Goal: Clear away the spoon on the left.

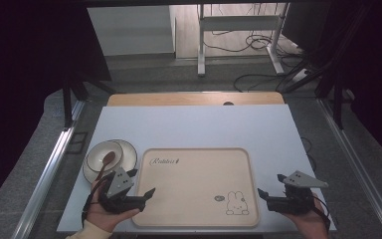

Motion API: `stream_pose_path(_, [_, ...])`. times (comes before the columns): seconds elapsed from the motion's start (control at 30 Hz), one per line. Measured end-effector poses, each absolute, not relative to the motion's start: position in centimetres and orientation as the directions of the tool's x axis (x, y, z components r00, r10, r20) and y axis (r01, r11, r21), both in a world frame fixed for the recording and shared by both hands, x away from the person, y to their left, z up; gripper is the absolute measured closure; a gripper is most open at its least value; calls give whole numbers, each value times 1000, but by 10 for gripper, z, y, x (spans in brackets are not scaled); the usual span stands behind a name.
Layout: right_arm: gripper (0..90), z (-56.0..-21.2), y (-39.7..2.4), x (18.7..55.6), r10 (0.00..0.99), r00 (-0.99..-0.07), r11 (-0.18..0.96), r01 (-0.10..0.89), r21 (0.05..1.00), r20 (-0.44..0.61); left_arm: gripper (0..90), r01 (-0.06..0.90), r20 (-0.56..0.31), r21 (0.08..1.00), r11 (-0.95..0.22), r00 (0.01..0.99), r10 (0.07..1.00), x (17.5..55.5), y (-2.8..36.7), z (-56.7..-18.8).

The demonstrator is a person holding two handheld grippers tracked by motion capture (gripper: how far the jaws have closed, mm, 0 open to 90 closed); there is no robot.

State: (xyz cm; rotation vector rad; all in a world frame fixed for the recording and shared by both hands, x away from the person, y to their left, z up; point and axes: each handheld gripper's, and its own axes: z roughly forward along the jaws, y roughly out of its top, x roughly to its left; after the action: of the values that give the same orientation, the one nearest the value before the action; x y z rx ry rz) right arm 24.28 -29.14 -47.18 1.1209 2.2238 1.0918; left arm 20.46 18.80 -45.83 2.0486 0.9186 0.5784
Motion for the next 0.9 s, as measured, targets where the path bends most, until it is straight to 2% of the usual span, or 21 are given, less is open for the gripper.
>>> stream_pose_path(0.53, [150,-472,-290,244,811,-584,367,482,795,-20,194,359,123,850,-386,577,807,192,204,-431])
stream_pose_path(0.9, [150,-472,-290,244,812,-583,366,483,796,-20,195,391,99,851,-351,538,837,193,224,-428])
